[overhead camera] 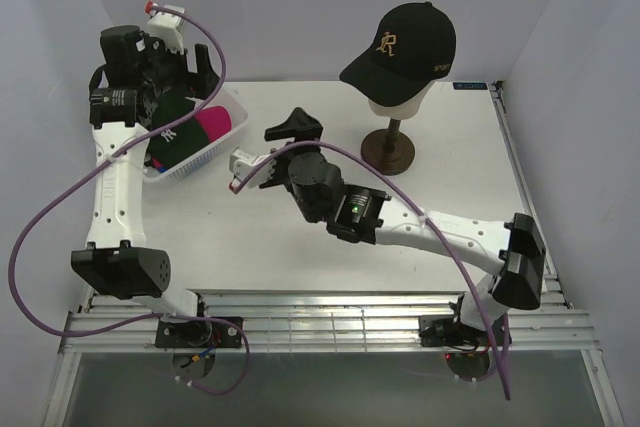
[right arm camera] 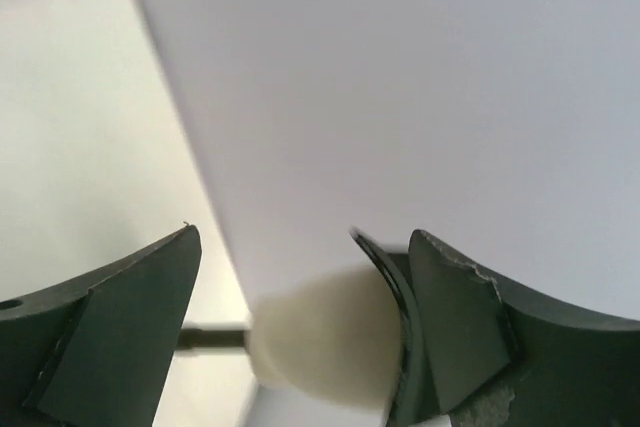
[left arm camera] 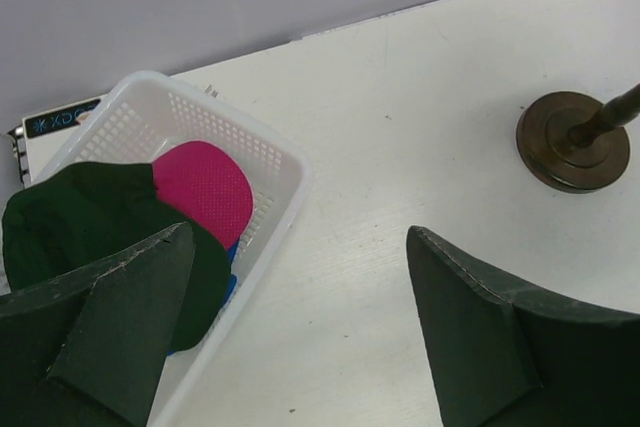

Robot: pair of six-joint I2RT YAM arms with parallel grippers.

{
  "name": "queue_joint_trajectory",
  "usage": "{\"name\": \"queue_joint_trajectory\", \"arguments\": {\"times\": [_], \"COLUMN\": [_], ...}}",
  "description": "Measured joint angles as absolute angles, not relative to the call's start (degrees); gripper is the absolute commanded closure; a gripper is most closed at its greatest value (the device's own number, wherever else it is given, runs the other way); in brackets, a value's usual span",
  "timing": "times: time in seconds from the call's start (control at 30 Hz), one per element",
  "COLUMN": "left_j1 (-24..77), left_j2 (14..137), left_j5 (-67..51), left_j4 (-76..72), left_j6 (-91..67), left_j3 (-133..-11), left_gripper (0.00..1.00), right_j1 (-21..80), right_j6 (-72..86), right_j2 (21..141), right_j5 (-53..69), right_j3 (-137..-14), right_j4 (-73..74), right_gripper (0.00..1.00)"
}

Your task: Stack the hats

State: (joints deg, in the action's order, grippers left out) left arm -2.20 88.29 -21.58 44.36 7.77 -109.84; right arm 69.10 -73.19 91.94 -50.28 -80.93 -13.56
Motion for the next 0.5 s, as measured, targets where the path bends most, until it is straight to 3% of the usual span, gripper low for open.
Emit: {"name": "queue_joint_trajectory", "arguments": {"times": [0.1,0.23,0.5], "left_j1": [-5.5,-12.6,-16.7], "left_j2": [88.6,90.7,105.9], "left_j5": [-21.4,-20.3,-12.5], "left_j4": [43.5,41.3,36.0], "left_j6": [7.8,8.0,11.3], "left_j3": [-107.1,-104.7,-102.9], "left_gripper": [0.02,0.03,0.05], "right_j1": [72.8,72.7,72.0], "right_j6": [-64.5,-56.5,-45.0], "right_j2": [89.0,80.4,77.5], "right_j5": [-38.3,-27.0,-21.9], "right_j3": [-85.6,-80.7,-64.8], "right_j4": [0.0,8.0,8.8], "right_gripper": [0.11,0.11,0.09]}}
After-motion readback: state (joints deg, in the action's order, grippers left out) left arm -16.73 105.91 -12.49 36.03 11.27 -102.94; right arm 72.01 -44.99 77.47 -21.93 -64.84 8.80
